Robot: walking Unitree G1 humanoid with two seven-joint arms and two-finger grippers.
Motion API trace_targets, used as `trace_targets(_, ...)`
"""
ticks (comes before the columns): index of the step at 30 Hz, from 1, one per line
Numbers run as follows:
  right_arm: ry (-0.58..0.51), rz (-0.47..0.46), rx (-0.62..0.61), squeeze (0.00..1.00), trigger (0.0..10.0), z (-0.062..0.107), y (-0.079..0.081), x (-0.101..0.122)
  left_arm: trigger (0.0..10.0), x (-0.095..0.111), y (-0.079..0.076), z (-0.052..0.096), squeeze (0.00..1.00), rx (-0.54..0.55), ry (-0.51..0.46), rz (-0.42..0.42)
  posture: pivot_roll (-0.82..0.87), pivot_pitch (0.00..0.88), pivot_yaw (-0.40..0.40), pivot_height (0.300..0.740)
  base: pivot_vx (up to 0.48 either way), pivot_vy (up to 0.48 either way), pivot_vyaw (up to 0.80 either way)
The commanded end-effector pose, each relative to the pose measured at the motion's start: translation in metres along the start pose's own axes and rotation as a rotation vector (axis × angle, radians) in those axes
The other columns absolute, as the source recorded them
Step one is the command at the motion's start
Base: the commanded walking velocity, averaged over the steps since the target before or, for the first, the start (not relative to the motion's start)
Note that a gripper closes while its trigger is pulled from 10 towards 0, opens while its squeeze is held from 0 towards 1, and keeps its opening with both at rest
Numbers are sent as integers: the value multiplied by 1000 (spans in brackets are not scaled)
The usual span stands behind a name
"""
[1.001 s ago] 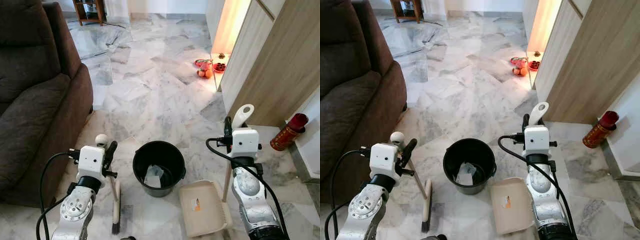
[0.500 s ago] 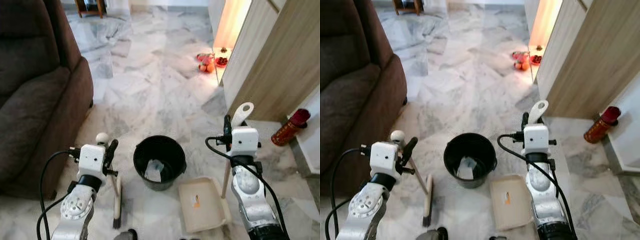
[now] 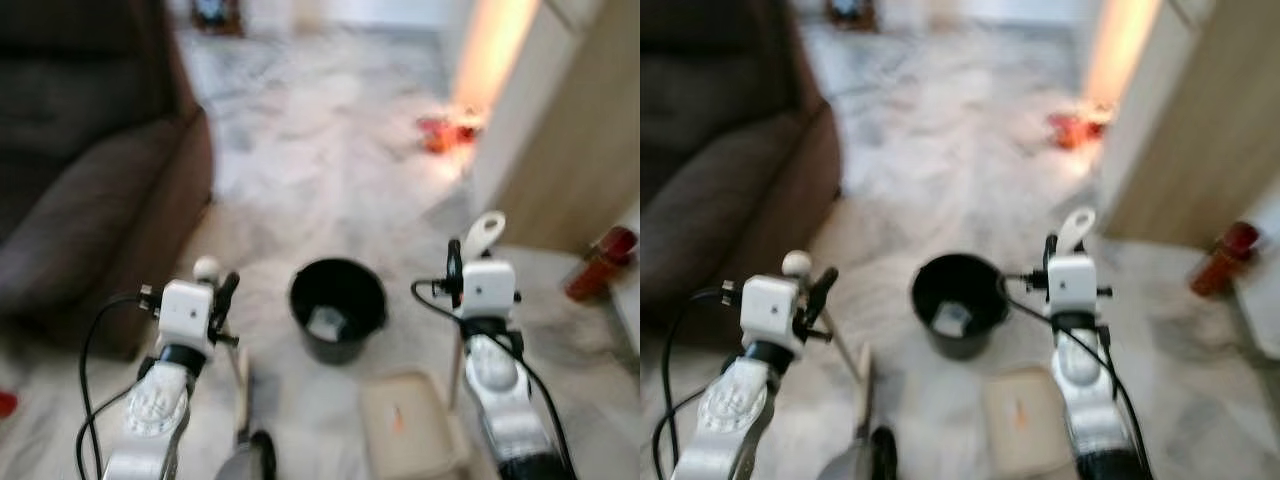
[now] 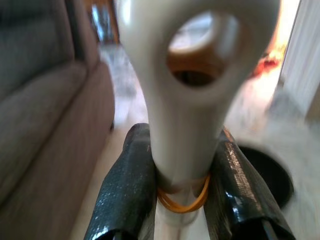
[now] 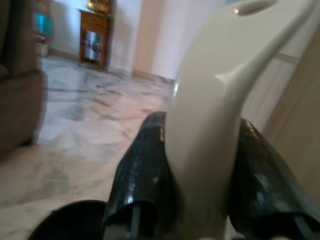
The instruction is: Sweep floor
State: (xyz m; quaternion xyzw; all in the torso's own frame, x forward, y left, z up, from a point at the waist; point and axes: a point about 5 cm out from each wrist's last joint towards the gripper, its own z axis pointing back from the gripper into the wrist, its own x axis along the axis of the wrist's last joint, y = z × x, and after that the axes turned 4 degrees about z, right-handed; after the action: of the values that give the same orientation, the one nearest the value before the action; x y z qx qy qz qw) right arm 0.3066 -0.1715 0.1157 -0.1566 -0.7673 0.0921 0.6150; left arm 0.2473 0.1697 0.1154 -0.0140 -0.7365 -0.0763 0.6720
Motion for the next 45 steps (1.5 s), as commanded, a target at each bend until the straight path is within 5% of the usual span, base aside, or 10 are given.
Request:
trace_targets(1,-28,-18,-11,0,10000,-2,0,5,10000,12,2,-5,0,-4,-49,-23,121,166,1,740,0,0,0)
trace_targets(23,-9,-40,-15,0,10000,-3,0,1,10000,12,2,-5,0,1,-49,-21,122,164,-3,740,0,0,0)
trace_targets(45,18,-80,-15,0,10000,-4,0,-4,10000,12,1,-6,0,2,-53,-19,120,152,-8,740,-267,0,0)
